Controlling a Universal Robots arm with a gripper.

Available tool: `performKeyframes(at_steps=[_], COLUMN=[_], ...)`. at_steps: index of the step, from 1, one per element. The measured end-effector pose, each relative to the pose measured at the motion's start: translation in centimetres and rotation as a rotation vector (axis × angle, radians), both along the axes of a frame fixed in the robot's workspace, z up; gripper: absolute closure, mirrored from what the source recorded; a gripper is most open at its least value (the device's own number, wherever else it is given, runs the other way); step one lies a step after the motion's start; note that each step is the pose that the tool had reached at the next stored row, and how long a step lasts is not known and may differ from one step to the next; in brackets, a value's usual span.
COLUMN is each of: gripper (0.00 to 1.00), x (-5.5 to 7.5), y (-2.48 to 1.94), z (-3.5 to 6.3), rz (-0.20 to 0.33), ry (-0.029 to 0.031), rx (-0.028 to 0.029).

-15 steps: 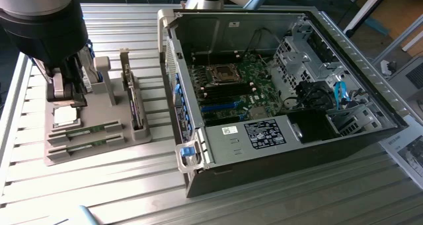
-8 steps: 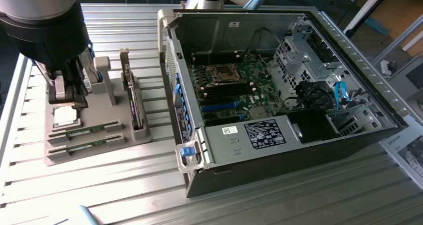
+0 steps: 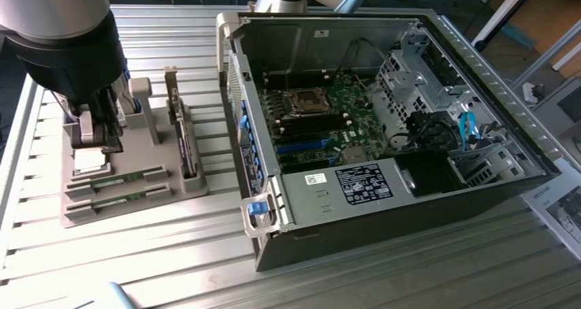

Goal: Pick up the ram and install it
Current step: 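Pick up the ram and move it above insertion slot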

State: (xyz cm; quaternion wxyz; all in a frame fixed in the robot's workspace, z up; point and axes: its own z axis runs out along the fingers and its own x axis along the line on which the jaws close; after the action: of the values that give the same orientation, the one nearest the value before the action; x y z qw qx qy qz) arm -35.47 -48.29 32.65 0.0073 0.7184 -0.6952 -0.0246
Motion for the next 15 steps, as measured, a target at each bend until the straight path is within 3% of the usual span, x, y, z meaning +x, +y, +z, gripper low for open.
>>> performKeyframes(at_steps=[15], gripper=[0.7], x=[0.0], y=[0.0], z=[-0.01], rz=[0.0], ry=[-0.0001], rx=[0.0001])
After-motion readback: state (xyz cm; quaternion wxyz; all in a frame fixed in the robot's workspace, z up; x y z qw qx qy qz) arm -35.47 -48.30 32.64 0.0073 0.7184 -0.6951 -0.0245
